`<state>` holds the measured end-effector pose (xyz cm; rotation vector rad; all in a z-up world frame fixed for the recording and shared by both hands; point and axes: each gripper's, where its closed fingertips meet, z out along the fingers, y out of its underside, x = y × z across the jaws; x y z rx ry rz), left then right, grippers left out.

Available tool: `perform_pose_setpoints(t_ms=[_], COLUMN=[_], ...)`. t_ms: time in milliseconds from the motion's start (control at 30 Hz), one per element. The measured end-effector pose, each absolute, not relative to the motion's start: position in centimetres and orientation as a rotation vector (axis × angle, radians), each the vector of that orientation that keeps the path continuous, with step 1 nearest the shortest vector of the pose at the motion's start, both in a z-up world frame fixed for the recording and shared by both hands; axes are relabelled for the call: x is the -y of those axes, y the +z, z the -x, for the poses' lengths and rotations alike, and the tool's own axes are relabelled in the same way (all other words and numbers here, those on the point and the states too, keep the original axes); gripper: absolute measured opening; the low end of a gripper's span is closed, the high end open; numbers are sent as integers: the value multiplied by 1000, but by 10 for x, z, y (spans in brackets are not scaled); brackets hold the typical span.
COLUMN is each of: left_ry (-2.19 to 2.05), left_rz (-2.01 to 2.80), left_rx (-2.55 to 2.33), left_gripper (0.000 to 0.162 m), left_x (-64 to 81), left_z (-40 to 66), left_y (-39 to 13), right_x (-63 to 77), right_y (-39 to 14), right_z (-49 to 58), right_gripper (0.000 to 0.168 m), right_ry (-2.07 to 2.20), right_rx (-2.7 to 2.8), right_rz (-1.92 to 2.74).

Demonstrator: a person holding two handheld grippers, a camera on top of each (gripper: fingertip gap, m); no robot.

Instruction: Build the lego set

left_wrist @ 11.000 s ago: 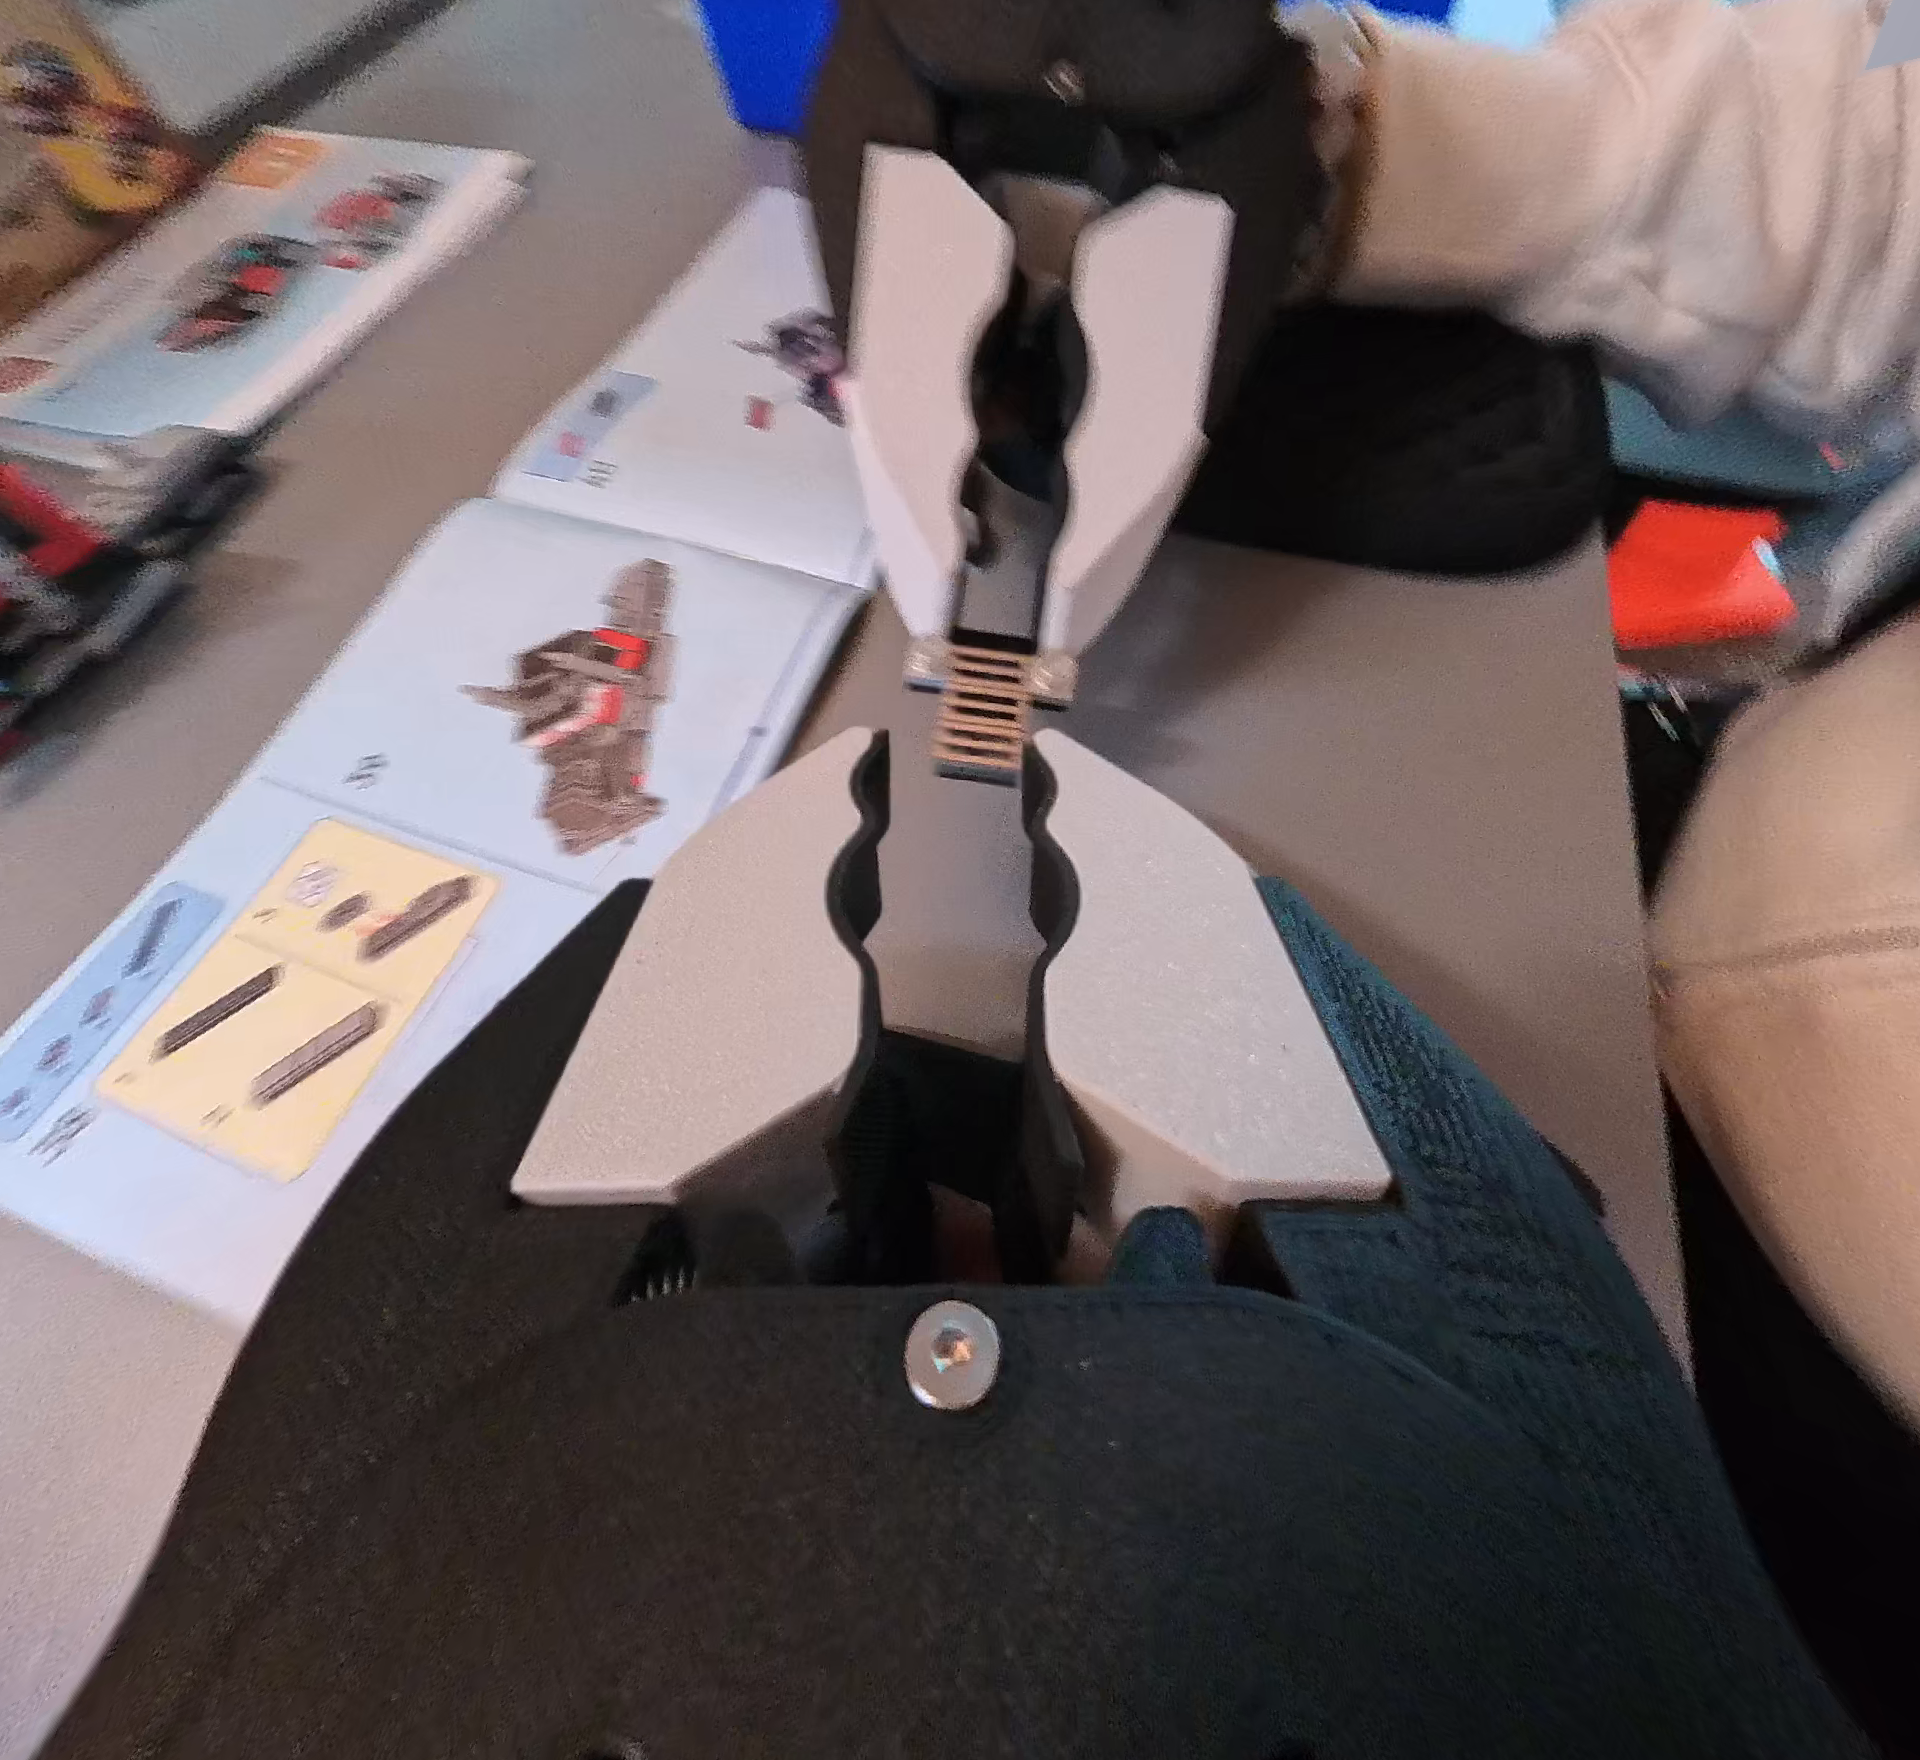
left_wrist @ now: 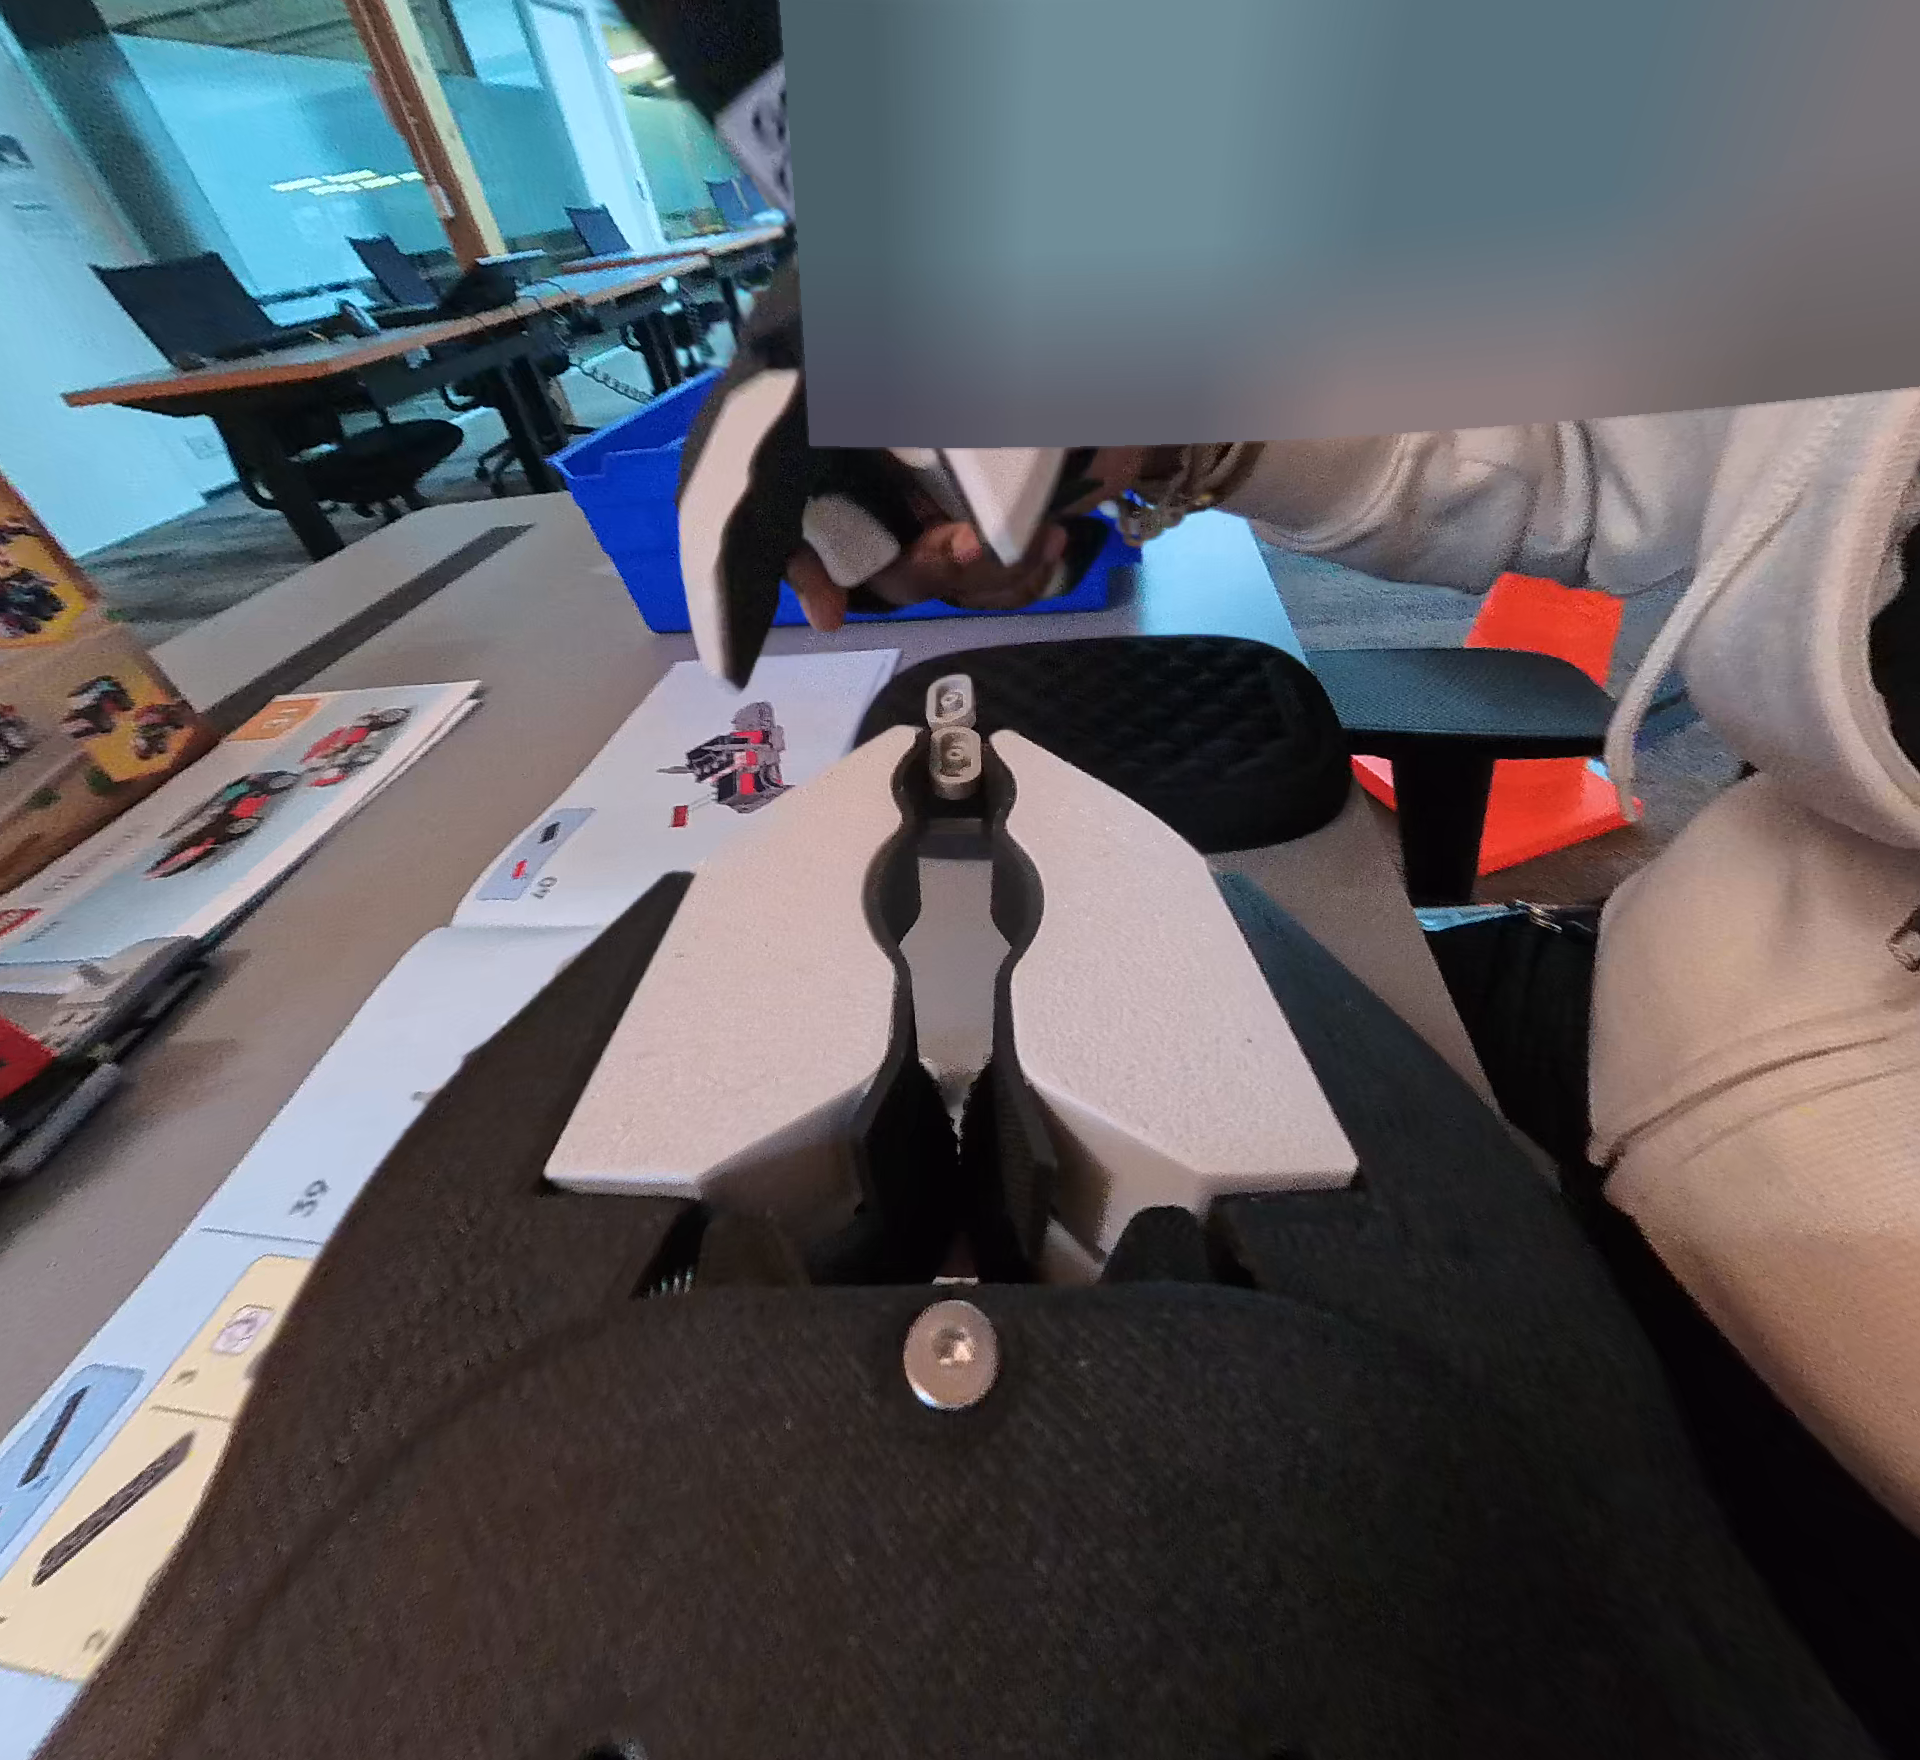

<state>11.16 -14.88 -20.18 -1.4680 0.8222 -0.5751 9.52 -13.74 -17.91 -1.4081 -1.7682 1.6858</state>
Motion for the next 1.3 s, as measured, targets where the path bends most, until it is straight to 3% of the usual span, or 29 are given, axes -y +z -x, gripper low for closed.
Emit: perform_pose_setpoints(t_ms=[167,300,567,667,1300], left_ry=[-506,-487,-466,-451,-328], left_rz=[1453,1451,1457,1461,1318], left_rx=[-777,-773,-773,-781,-807], left_gripper=[8,8,8,8,9], left_x=[143,141,140,139,145], left_z=[-103,-102,-101,-101,-101], left_y=[-197,-198,-199,-200,-184], right_x=[125,141,153,152,160], right_y=[-185,-190,-198,-195,-180], right_z=[-95,-91,-83,-83,-86], right_gripper=[58,52,33,15,13], right_ry=[2255,2488,2502,2523,2463], right_rx=[1250,1061,1036,1034,1288], right_rz=[1883,2055,2183,2146,1814])
